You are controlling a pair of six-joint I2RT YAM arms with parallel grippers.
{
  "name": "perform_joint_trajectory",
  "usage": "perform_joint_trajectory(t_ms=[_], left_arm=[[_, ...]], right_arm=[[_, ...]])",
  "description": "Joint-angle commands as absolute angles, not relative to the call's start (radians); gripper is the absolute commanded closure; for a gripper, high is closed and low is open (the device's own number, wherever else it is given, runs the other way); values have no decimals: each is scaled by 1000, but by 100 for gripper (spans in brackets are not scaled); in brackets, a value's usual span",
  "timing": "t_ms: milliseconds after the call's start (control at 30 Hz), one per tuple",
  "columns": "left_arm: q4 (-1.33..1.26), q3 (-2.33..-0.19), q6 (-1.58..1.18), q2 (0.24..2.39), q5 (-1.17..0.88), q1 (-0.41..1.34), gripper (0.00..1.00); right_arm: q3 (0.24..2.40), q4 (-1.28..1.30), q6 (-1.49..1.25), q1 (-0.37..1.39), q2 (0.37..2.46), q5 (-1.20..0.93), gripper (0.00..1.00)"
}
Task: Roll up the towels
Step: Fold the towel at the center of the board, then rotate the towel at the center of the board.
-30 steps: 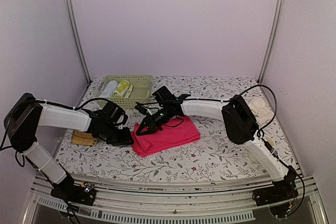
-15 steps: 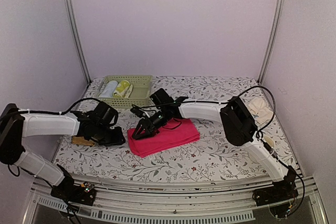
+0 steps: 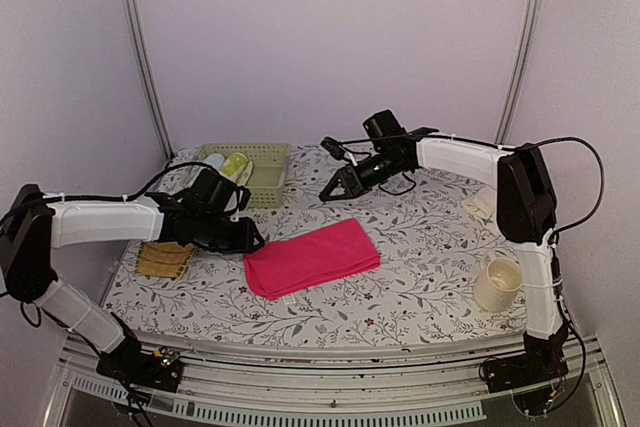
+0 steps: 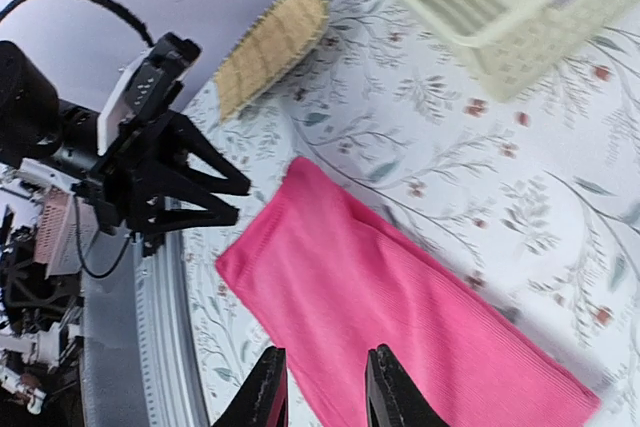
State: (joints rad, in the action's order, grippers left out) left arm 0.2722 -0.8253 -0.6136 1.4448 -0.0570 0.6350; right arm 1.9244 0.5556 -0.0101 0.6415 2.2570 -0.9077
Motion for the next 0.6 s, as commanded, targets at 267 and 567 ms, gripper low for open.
perform_joint_trajectory(t_ms=[267, 567], left_arm=[[206, -863, -568, 1683, -262, 667, 70], [325, -767, -578, 1642, -149, 653, 71]], right_arm=[[1822, 646, 183, 611, 2291, -657, 74], [1921, 671, 156, 587, 2469, -564, 76]])
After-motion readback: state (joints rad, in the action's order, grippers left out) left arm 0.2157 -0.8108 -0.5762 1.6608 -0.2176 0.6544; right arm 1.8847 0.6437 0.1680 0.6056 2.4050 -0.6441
